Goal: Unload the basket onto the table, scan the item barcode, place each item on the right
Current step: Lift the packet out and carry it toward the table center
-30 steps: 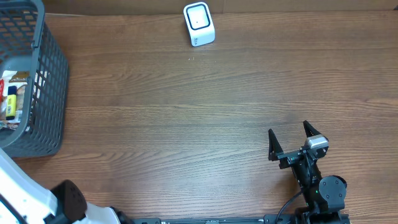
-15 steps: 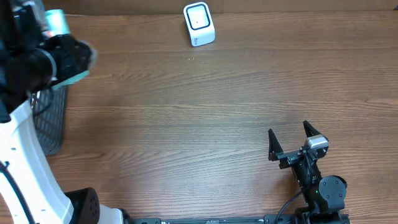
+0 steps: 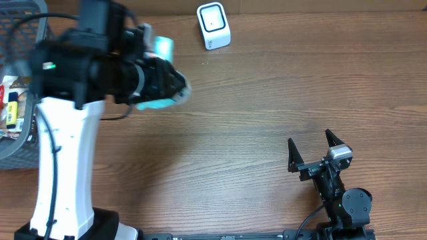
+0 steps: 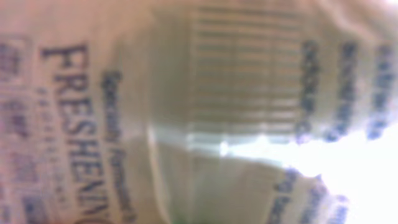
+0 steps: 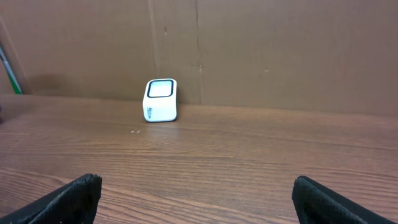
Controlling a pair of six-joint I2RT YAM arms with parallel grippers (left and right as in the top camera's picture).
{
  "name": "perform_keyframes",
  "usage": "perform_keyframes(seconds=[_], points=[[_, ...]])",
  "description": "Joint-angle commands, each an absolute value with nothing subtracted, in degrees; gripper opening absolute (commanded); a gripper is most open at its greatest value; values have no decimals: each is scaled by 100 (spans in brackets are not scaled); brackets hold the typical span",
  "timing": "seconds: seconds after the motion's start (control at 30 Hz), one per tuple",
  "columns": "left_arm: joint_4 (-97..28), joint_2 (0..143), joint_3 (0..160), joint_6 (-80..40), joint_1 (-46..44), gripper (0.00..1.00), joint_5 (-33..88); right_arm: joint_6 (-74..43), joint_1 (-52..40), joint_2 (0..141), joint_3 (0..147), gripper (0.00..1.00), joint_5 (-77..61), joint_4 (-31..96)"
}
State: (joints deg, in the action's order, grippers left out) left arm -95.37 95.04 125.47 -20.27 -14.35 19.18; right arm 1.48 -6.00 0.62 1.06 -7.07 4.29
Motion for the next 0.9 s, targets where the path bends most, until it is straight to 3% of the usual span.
perform_keyframes(seconds=[0.0,0.43,0.6,0.87], points=[[-9244,9450,12134,-2237,-1927,4,2075,130,-593,16,45,100,-650,405],[-6928,9483,9456,-5472,-4169,4,-244,130,-593,16,45,100,-650,405],[-5662,9780,8772,-5734,-4917,4,-370,132,-593,16,45,100,-652,405],[-5022,10868,8761,-5564,-5332,4,-185,130,-593,16,45,100,-650,405]])
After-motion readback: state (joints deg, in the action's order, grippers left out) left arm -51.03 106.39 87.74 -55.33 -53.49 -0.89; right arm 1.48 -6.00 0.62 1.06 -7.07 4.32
